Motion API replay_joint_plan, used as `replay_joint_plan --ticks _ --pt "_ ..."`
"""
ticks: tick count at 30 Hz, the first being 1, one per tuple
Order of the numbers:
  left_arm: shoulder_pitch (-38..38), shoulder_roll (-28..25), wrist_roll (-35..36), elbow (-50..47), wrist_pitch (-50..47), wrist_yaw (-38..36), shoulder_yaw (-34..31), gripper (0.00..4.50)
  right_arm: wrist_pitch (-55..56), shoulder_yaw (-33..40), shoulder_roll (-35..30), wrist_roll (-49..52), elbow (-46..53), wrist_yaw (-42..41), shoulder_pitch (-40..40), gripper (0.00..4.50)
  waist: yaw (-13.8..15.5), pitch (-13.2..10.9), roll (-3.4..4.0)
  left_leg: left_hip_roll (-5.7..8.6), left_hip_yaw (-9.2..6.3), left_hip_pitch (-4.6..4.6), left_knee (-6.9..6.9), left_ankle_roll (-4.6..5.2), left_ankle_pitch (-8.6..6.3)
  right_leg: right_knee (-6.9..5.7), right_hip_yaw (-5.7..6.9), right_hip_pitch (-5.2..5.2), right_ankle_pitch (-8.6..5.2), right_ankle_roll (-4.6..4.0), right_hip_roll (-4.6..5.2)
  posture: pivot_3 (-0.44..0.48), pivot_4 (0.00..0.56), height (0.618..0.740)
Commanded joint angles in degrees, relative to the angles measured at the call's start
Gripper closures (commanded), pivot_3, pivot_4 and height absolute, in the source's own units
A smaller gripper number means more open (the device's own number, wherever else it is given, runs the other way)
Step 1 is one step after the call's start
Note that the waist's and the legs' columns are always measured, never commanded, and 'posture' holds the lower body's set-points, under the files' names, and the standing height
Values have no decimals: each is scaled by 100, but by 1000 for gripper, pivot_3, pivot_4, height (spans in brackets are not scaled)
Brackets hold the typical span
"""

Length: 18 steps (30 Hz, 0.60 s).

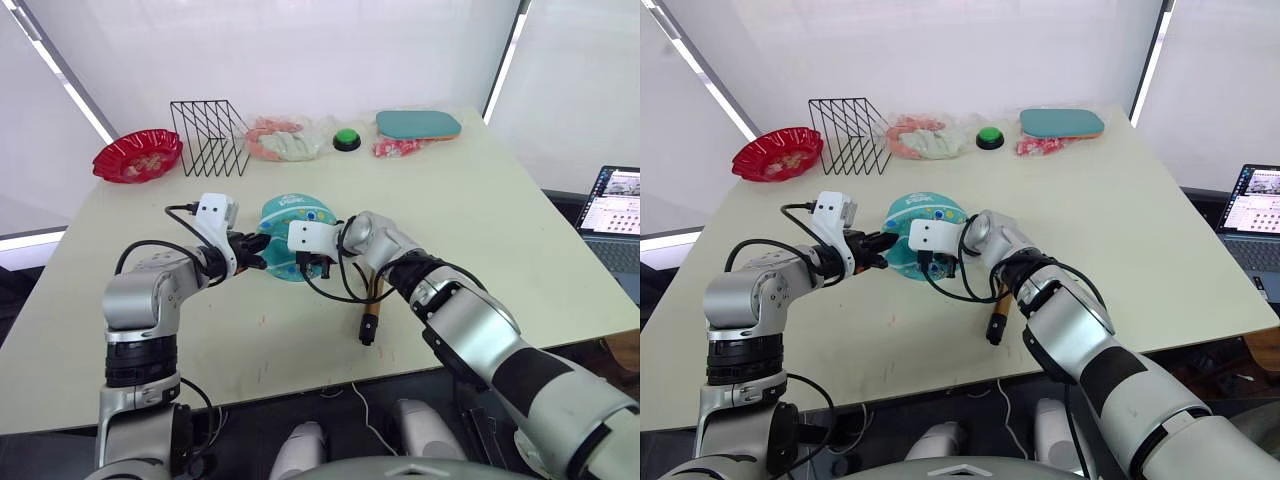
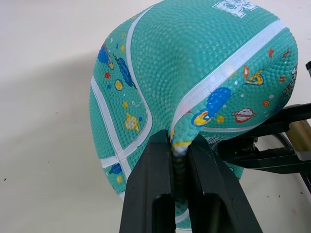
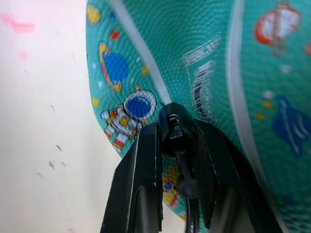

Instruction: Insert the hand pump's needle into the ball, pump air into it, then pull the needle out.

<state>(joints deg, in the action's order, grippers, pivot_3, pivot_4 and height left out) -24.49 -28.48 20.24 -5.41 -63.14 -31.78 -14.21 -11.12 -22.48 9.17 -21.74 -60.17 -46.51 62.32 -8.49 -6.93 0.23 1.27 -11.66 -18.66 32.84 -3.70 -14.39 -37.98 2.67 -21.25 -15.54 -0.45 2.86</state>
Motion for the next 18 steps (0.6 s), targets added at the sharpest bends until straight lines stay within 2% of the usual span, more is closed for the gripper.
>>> replay_joint_plan --ticks 1,7,10,17,18 --pt "72 453 444 326 -323 -345 610 4500 -410 -128 905 529 792 -386 -657 4163 6 0 7 -2 0 1 0 -3 2 -2 0 0 -6 3 -3 0 150 740" --pt "-29 883 631 125 -744 -325 757 4500 -1409 -377 466 419 2743 -479 -1429 4163 165 2 17 -26 2 1 -6 -33 21 -2 0 0 -39 39 -21 0 150 740" --pt "-75 1033 609 90 -820 -352 814 4500 -1848 -518 50 204 3598 -526 -1725 4163 281 -1 14 -39 2 0 -6 -87 53 0 10 -6 -60 46 -26 0 150 740" --pt "-98 1238 658 24 -1009 -420 903 4500 -2676 -640 -790 3 5077 -734 -2174 4163 534 -52 6 -39 8 -57 -6 -87 56 5 35 -16 -99 114 -24 0 150 740" --pt "-112 1253 700 2 -1047 -453 964 4500 -2799 -628 -892 8 5266 -759 -2226 4163 572 -61 12 -39 17 -93 -5 -94 75 5 51 -34 -106 126 -22 0 150 740"
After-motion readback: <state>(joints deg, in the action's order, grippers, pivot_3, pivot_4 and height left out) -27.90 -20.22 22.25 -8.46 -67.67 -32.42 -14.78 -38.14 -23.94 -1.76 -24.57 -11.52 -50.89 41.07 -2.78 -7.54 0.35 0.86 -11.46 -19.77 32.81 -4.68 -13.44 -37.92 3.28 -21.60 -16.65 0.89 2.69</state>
